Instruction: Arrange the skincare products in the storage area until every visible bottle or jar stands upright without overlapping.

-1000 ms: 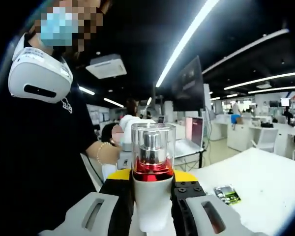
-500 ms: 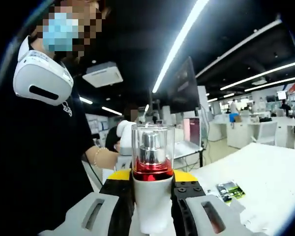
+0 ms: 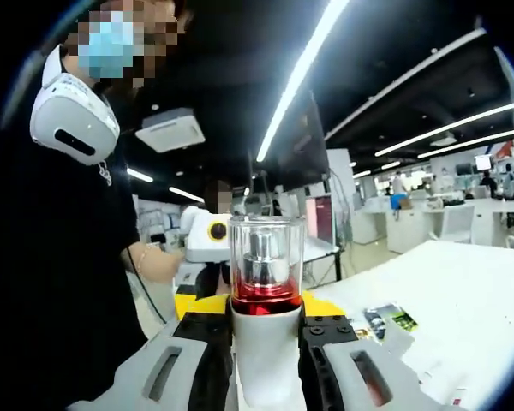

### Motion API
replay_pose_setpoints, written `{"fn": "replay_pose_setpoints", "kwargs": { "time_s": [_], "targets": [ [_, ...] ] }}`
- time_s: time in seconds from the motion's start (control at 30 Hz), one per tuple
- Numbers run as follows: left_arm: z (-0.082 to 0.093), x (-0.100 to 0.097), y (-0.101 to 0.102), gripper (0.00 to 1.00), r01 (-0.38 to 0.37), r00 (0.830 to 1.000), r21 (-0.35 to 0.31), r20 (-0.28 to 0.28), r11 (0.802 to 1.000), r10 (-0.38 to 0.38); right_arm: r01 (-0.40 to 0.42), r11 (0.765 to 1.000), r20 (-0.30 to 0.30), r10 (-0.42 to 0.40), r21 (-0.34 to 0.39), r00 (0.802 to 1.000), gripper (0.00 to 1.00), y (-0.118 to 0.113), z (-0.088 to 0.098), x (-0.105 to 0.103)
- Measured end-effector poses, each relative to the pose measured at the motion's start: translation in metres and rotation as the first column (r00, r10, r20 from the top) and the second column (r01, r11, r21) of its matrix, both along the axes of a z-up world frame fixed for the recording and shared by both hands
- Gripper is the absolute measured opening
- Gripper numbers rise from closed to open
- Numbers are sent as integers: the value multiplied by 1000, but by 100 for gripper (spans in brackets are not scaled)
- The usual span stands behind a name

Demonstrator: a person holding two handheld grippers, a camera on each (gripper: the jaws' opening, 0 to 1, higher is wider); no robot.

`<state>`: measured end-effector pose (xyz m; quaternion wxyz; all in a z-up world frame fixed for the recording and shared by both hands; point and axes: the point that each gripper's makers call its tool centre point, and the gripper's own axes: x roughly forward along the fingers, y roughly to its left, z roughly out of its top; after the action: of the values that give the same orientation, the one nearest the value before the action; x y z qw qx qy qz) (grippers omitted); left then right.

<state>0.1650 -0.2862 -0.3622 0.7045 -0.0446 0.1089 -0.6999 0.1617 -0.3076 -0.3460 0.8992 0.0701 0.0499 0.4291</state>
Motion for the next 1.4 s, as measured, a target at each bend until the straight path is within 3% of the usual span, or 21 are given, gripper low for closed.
{"fn": "replay_pose_setpoints", "kwargs": {
  "time_s": [0.2,0.4,0.53,1.0,1.17,1.4],
  "targets": [
    [-12,21,23,89,-153,988,11,9,988,153,39,999,-19,-39,5,999,20,-19,-27,10],
    [-28,29,39,94,-218,976,42,35,975,217,67,998,-37,-68,-7,997,20,-34,-61,22],
    [-54,36,50,99,-252,968,93,31,963,250,88,996,-41,-89,-23,995,20,-47,-80,32],
    [-92,54,80,98,-343,939,124,15,931,344,101,994,7,-101,-51,995,20,-71,-119,69],
    [-95,57,82,95,-387,922,125,36,914,385,103,994,18,-102,-48,995,20,-82,-135,77],
    [-103,59,85,92,-397,918,152,37,905,396,101,994,11,-101,-49,995,20,-89,-155,84]
  ]
}}
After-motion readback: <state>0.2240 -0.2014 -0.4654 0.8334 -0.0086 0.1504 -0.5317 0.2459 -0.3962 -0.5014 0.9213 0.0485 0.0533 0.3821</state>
